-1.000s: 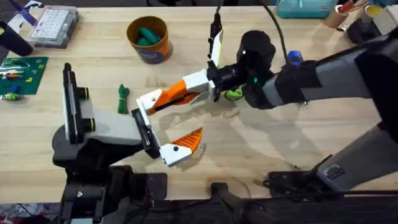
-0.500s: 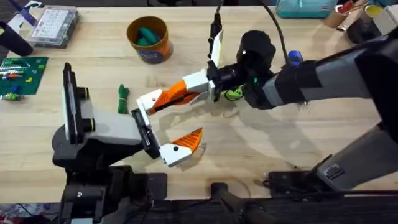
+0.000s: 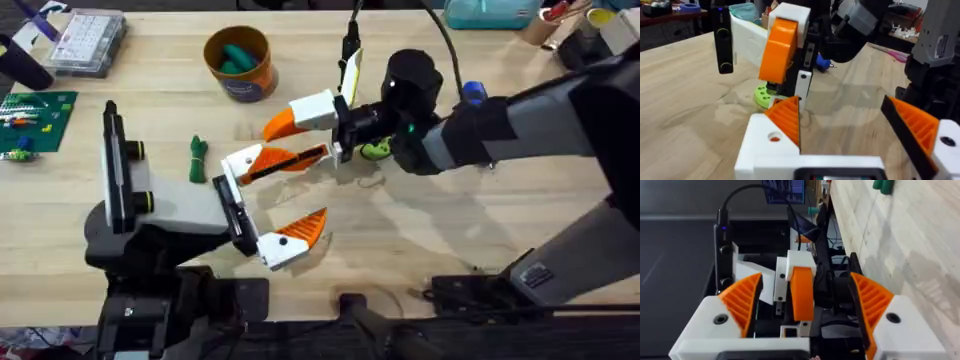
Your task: Pick up the gripper from the table and insert it into the empty holder that is missing its gripper. Then pick up a screw, insert it into the mounting hole, and use the screwdriver to tighten it. Finally, clean up the table by picking up the vegetable and placing it into the bucket.
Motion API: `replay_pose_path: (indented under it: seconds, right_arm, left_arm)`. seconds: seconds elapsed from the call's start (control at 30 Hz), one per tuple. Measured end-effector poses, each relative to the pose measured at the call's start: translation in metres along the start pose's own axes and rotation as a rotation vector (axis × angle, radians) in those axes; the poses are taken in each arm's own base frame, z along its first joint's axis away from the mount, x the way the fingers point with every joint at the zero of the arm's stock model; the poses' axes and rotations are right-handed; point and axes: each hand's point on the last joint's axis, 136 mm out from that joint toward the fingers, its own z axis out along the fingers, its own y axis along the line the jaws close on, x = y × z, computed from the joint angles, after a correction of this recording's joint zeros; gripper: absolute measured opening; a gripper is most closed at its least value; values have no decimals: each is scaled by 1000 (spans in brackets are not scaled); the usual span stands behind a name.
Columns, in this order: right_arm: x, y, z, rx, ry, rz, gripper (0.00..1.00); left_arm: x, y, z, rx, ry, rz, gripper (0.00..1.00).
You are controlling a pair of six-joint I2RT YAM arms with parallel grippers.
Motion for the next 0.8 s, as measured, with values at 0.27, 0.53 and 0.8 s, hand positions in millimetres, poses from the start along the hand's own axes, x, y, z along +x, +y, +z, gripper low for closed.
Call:
replay_pose_path:
  seconds: [0.27, 0.53, 0.8]
  right_arm:
    - [-3, 0, -3, 1, -14, 1, 995]
    - [-23, -2, -22, 6, -101, -21, 995]
    - [-81, -14, -43, 115, -327, -111, 996]
  left_arm:
    - [0, 0, 0, 0, 0, 0, 987]
    - [0, 0, 0, 0, 0, 0, 987]
    - [0, 0, 0, 2, 0, 0, 987]
